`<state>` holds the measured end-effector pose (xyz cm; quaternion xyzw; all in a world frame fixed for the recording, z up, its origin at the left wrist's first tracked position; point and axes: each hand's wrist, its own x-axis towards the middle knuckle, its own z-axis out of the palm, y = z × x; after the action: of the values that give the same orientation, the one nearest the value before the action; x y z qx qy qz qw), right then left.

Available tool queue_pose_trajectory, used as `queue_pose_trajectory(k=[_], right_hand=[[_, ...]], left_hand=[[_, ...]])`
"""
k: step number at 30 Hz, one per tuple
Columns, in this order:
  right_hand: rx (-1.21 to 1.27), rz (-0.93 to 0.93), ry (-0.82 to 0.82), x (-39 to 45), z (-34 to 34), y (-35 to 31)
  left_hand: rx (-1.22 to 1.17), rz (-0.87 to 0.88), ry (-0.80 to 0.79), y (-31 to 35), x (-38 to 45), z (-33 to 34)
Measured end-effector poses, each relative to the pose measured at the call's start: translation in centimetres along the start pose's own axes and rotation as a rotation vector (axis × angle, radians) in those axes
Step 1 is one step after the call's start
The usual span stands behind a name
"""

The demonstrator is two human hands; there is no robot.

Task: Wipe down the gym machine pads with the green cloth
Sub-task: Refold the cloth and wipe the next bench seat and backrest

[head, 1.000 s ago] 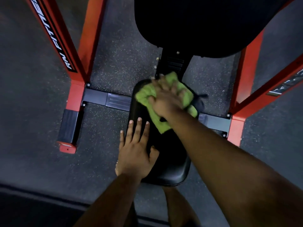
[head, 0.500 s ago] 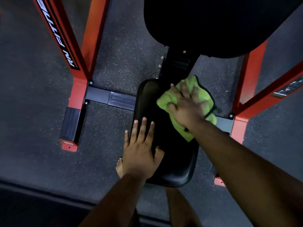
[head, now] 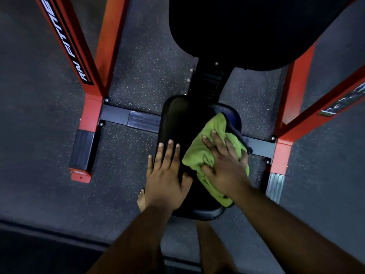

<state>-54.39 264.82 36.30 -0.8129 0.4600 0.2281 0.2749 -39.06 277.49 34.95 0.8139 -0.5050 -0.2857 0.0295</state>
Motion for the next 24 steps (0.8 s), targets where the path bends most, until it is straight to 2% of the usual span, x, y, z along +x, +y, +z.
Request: queue_pose_trajectory(k=[7, 10, 13, 15, 18, 21, 24], right_hand=[[0.109, 0.189, 0.063, 13.9, -4.0, -0.4], [0.084, 0.175, 0.084, 9.0, -2.9, 0.5], [0.233, 0.175, 0.065, -2.1, 0.8, 0.6], [0.301, 0.172, 0.051, -5.3, 2.7, 0.3], [0.251, 0.154, 0.105, 0.2, 1.9, 1.1], [0.271, 0.253, 0.118, 8.9, -1.8, 1.4], [0.233, 0.265, 0.125, 9.4, -2.7, 0.9]], left_hand=[[-0.021, 0.007, 0.022, -0.1, 0.0, 0.2], [-0.008, 0.010, 0.003, -0.1, 0.0, 0.0], [0.000, 0.015, -0.016, 0.0, 0.0, -0.2], [-0.005, 0.013, -0.014, -0.1, 0.1, -0.2], [0.002, 0.019, -0.003, -0.1, 0.1, 0.0], [-0.016, 0.014, 0.026, -0.1, 0.1, 0.1], [-0.040, 0.018, 0.053, 0.0, 0.1, 0.1]])
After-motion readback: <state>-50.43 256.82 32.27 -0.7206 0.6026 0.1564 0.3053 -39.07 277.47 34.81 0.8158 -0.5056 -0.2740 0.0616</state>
